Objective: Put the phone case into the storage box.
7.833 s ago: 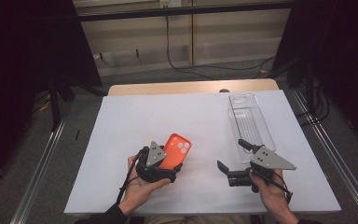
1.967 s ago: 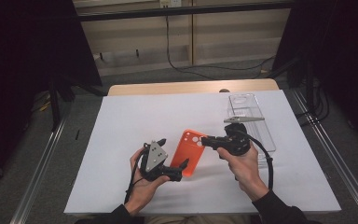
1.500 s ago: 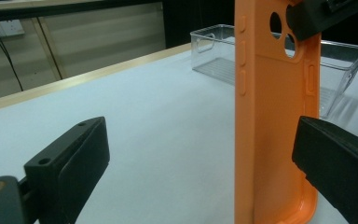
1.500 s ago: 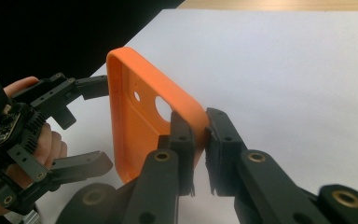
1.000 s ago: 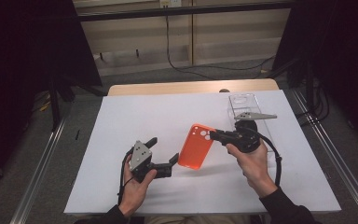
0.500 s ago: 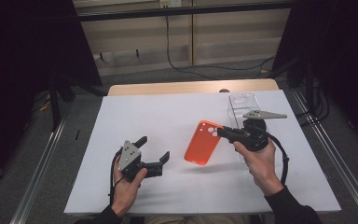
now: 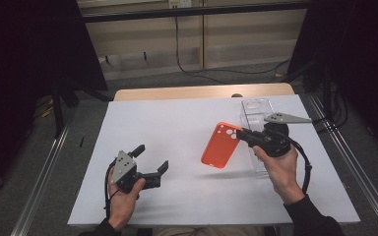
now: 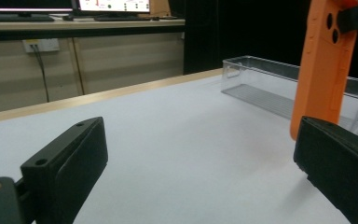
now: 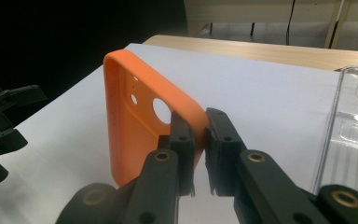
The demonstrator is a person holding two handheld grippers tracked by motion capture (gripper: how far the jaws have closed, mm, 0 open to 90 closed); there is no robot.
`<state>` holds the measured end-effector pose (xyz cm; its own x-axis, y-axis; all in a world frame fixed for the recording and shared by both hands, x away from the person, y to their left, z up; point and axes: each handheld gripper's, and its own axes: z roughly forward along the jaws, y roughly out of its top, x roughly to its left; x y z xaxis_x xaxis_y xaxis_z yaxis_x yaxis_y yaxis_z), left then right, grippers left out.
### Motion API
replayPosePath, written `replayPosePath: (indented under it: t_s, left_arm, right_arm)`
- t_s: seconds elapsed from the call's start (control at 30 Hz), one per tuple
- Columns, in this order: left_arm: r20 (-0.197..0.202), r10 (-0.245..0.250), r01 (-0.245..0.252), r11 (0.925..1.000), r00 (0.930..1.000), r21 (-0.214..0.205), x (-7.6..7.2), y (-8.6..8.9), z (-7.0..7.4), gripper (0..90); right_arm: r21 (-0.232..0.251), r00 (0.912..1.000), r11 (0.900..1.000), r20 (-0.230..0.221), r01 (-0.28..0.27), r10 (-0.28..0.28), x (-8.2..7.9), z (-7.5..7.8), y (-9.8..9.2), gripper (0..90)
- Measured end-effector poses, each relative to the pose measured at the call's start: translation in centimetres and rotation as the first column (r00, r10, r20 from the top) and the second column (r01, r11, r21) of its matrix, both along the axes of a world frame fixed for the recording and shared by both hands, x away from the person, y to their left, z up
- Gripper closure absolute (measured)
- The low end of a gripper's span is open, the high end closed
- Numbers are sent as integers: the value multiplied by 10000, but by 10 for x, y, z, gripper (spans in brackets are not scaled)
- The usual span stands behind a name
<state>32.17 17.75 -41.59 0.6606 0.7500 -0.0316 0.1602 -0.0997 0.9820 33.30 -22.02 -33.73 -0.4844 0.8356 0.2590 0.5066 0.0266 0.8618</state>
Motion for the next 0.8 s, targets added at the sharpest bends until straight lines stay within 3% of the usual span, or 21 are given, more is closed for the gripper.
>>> replayPosePath:
  t_s: [0.33, 0.8]
  left_arm:
    - [-43, 531, -532, 9986, 9986, -11, -3, 20, -4, 29]
    - [-111, 1012, -1008, 9945, 9948, 301, -12, 47, -8, 30]
  right_arm:
    - [-102, 9990, 9996, 365, 246, -242, 1, 6, -10, 826]
    - [-249, 9941, 9971, 828, 723, -700, 5, 14, -22, 826]
